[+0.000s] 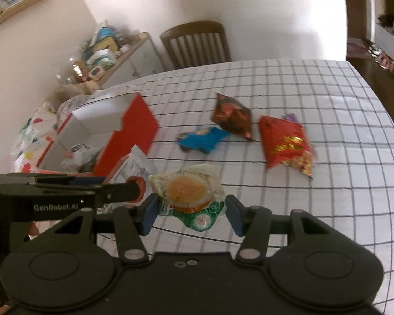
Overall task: Organize snacks
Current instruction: 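Lift both packets and carry them over the red box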
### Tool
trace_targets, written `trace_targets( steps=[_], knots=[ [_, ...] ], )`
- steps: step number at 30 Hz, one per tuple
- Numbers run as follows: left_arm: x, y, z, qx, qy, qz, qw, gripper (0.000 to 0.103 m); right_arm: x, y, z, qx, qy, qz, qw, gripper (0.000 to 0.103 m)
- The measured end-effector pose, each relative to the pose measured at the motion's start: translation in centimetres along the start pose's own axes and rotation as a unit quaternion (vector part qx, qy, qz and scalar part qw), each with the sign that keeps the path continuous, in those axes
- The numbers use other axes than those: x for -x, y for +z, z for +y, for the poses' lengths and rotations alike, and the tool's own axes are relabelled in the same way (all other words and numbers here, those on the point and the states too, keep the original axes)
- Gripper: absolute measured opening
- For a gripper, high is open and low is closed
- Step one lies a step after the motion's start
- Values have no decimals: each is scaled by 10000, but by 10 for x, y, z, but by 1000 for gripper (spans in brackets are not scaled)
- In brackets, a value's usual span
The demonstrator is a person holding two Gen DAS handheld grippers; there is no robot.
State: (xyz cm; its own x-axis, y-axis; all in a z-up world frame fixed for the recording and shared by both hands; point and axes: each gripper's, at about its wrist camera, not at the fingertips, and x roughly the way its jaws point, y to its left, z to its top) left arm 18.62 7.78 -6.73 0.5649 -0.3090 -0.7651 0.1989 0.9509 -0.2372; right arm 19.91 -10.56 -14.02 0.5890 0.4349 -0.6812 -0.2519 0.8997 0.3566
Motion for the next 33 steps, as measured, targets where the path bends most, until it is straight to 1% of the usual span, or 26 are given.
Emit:
trace_targets(
  steps=[11, 15, 19, 22, 25, 26, 30, 33],
  knots=[
    [44, 20, 52, 337, 419, -543, 9971, 50, -11, 25, 62, 565, 338, -140, 9977, 54],
    [58, 30, 78, 473, 584, -714, 9946, 50, -19, 37, 90, 828, 417, -217, 9955, 54],
    [66, 42, 109, 632, 749, -802, 9920, 50, -33, 47, 114, 1034, 435, -245, 9934, 54],
    [64, 50, 132, 783, 835, -773, 9904, 50, -45, 54, 131, 1160, 416, -235, 9921, 54],
    [58, 59, 150, 768, 1077, -776, 9882, 50, -60, 59, 145, 1250, 368, -198, 9913, 54],
    [55, 61, 155, 787, 1104, -759, 9879, 50, -66, 62, 150, 1282, 352, -187, 9909, 54],
    [39, 69, 180, 775, 1418, -673, 9846, 50, -91, 67, 167, 1448, 172, -178, 9892, 54],
    [24, 74, 198, 849, 1462, -529, 9842, 50, -112, 69, 180, 1659, -71, -181, 9860, 54]
  ],
)
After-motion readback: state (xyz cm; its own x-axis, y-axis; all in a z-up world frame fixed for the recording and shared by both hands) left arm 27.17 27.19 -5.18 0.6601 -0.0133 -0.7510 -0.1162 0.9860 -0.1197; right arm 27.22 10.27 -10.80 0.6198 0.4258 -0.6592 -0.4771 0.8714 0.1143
